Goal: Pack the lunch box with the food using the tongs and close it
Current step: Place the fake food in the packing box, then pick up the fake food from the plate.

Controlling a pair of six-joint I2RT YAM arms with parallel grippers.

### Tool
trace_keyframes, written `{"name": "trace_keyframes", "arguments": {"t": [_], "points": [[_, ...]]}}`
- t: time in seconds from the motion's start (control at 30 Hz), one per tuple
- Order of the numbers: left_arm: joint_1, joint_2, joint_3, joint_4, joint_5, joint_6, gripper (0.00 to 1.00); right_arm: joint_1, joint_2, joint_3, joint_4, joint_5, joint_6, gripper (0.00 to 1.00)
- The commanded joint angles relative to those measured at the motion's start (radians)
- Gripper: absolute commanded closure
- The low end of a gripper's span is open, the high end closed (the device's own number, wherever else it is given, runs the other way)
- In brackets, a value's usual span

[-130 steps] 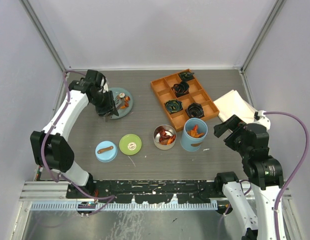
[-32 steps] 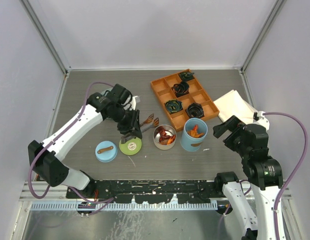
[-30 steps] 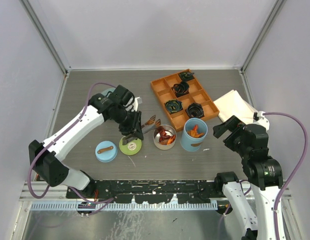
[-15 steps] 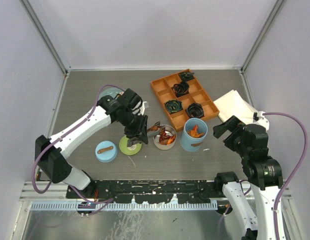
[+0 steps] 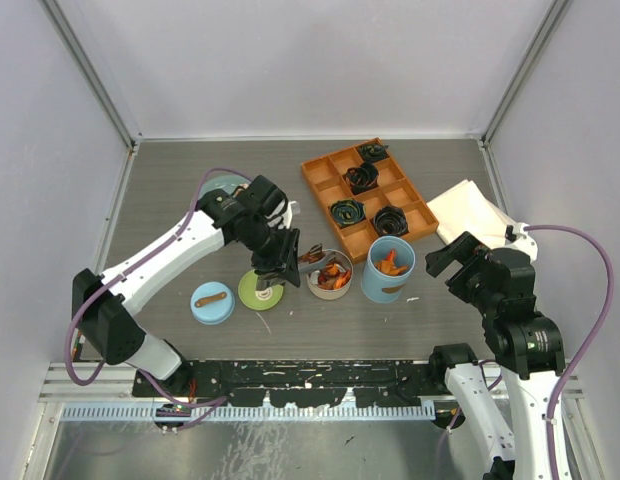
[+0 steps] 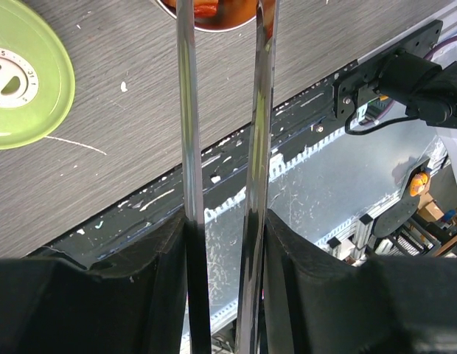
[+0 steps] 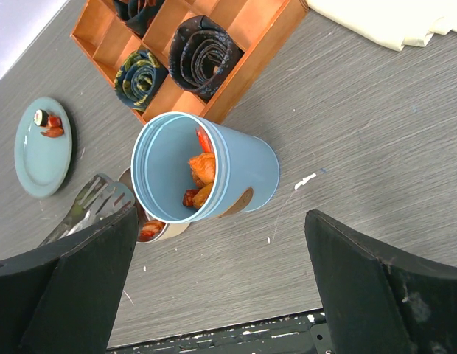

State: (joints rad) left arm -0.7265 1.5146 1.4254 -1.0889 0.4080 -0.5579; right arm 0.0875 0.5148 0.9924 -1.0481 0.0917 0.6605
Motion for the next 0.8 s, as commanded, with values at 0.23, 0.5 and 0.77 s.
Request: {"name": "trace_keyframes", "arguments": {"t": [0.23,0.5,0.77], "points": [[-0.002,-0.029,0.077,0.019,-0.022,0.016,0.61,-0.003,-0.008,0.012,0.035,0.008,0.001,0.0],[0.156,-0.031,0.104,-0.005,-0.069,0.048,0.61,-0.003,-0.007,0.018,0.031,0.015,-0.002,0.0],[0.396,0.023,0.134,0.01,-0.008,0.11,0.6,-0.003,0.002,0.016,0.035,0.017,-0.005,0.0]]}}
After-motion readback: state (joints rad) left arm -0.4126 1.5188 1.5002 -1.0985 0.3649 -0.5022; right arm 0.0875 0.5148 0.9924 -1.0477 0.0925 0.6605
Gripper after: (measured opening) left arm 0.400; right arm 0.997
